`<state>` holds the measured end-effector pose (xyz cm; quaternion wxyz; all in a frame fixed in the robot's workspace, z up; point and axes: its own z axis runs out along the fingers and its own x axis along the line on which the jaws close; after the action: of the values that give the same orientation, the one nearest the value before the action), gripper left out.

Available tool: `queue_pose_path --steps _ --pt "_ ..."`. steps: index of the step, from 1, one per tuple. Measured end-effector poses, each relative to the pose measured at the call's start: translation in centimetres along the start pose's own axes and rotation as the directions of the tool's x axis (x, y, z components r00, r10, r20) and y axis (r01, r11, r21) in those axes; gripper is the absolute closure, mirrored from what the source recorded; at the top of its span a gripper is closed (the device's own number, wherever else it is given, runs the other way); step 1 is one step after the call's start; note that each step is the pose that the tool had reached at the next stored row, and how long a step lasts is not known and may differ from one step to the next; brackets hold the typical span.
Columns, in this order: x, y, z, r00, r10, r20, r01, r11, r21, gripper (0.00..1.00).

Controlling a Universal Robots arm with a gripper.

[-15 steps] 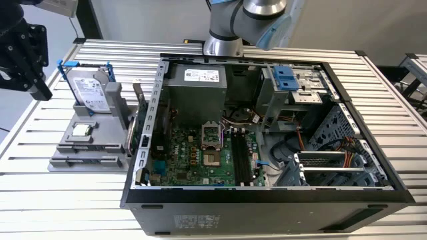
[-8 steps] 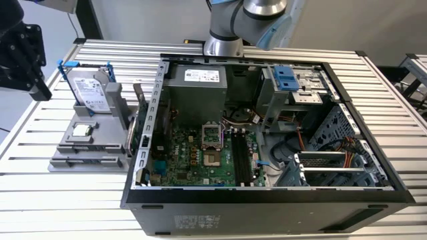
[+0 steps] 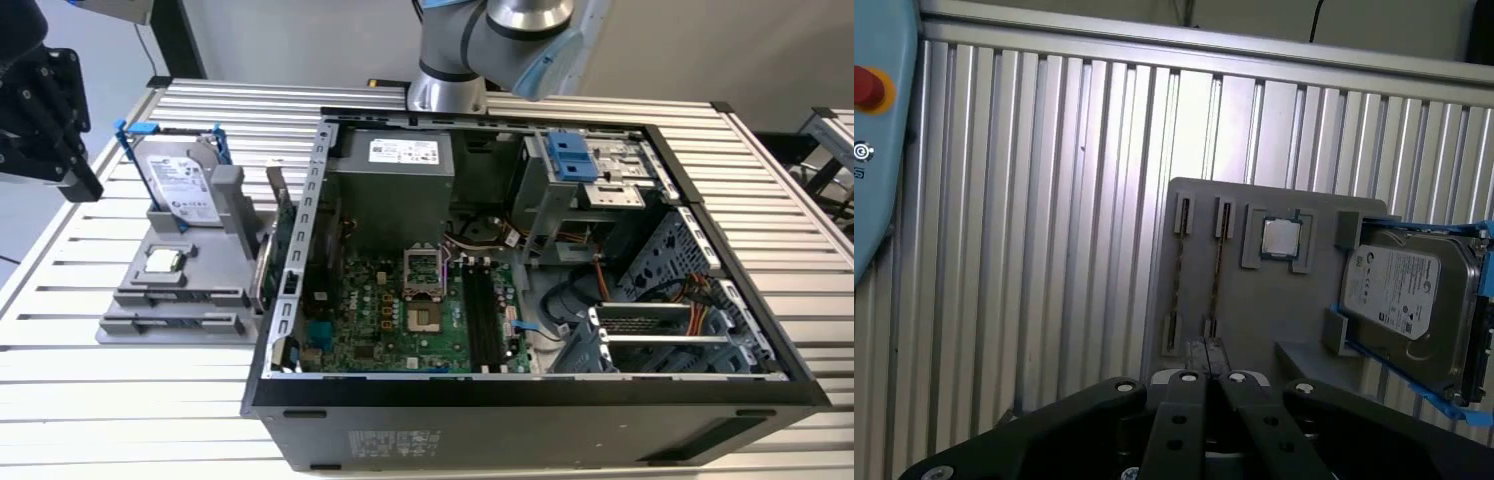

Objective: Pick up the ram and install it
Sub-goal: 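Pick up the ram and move it above insertion slot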

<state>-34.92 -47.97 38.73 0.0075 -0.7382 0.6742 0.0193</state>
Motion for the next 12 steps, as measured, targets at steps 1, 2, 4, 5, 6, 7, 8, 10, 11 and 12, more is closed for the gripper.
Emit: queue_pose_path --steps 1,2,4,5,6,7,8,10,11,12 --pt "0.0 0.0 0.0 1.0 0.0 0.0 0.0 1.0 0.0 1.0" --pt "0.0 0.0 0.0 1.0 0.0 0.0 0.0 1.0 0.0 1.0" --pt "0.0 0.0 0.0 1.0 0.0 0.0 0.0 1.0 0.0 1.0" --pt "0.0 0.0 0.0 1.0 0.0 0.0 0.0 1.0 0.0 1.0" --pt "0.0 0.0 0.0 1.0 0.0 0.0 0.0 1.0 0.0 1.0" --pt "0.0 0.0 0.0 1.0 0.0 0.0 0.0 1.0 0.0 1.0" --pt "0.0 0.0 0.0 1.0 0.0 0.0 0.0 1.0 0.0 1.0" --pt "0.0 0.0 0.0 1.0 0.0 0.0 0.0 1.0 0.0 0.0" --pt "0.0 0.0 0.0 1.0 0.0 0.0 0.0 1.0 0.0 0.0" --pt "0.0 0.0 0.0 1.0 0.0 0.0 0.0 1.0 0.0 0.0"
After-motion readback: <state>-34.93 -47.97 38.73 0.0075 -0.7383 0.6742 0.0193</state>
